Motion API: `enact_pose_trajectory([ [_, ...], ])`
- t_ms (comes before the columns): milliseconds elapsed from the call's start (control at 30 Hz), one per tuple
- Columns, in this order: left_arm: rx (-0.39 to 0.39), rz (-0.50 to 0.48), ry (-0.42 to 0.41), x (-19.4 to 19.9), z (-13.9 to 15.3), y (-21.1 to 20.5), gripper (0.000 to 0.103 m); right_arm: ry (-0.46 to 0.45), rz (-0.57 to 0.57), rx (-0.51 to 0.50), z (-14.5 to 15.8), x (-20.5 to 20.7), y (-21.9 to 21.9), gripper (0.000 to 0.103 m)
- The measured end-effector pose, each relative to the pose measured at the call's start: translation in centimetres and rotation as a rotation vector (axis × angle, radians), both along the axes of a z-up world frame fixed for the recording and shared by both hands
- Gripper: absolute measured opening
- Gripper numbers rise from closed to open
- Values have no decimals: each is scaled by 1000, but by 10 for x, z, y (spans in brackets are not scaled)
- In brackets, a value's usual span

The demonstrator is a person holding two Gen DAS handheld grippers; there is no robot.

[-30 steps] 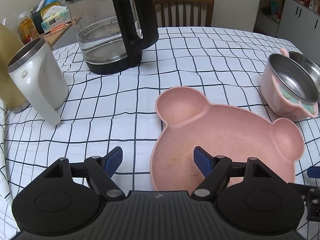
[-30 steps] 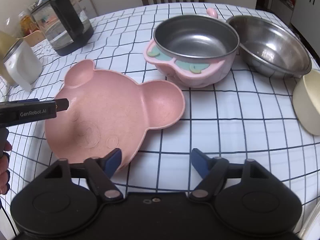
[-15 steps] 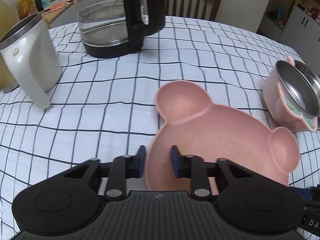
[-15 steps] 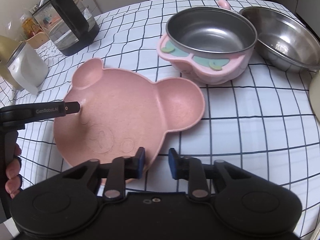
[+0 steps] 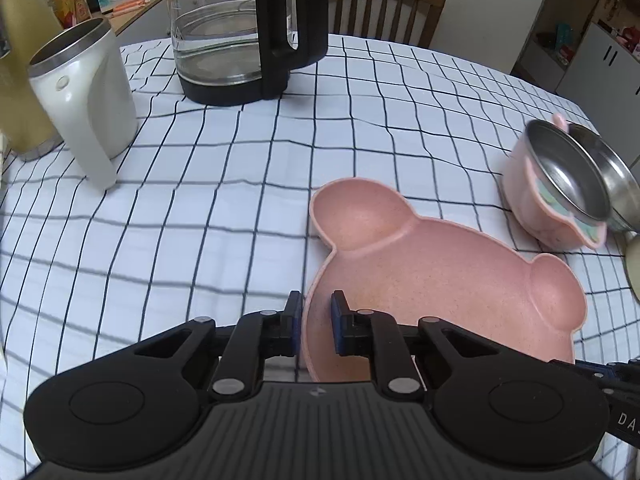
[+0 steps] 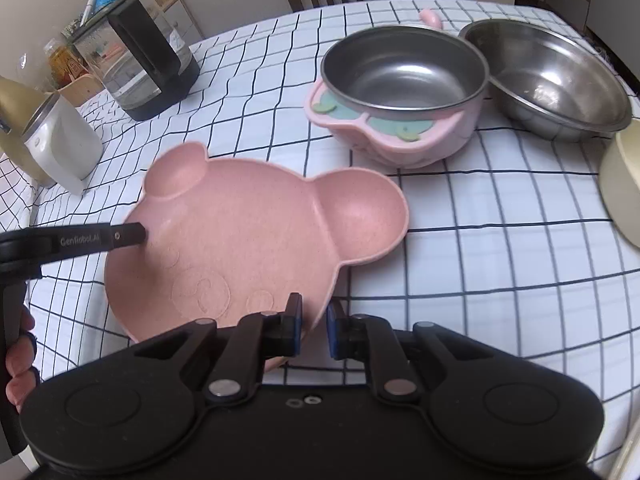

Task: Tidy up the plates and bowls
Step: 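Reach both grippers to the pink bear-shaped plate and close on its rim, then lift the pink plate with both grippers and lower it onto the white plates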

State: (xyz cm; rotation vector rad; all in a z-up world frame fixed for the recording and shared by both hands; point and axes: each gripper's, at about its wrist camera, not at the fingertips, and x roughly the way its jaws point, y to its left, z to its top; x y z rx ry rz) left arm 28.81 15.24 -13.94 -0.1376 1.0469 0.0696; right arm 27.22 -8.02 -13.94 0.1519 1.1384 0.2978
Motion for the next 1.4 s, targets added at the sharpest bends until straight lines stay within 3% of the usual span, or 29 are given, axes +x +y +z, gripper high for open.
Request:
enact_pose_trajectory([
  [700, -71, -123, -93, -89, 58, -86, 14, -26, -52, -1, 49, -68, -92, 13],
  [1033, -120, -257, -153, -115, 85, -146, 14, -83, -103, 3, 78, -108, -158, 13],
  [1400, -128, -425, -157, -132, 89, -232, 14, -106, -198, -13, 87, -149, -249, 13],
])
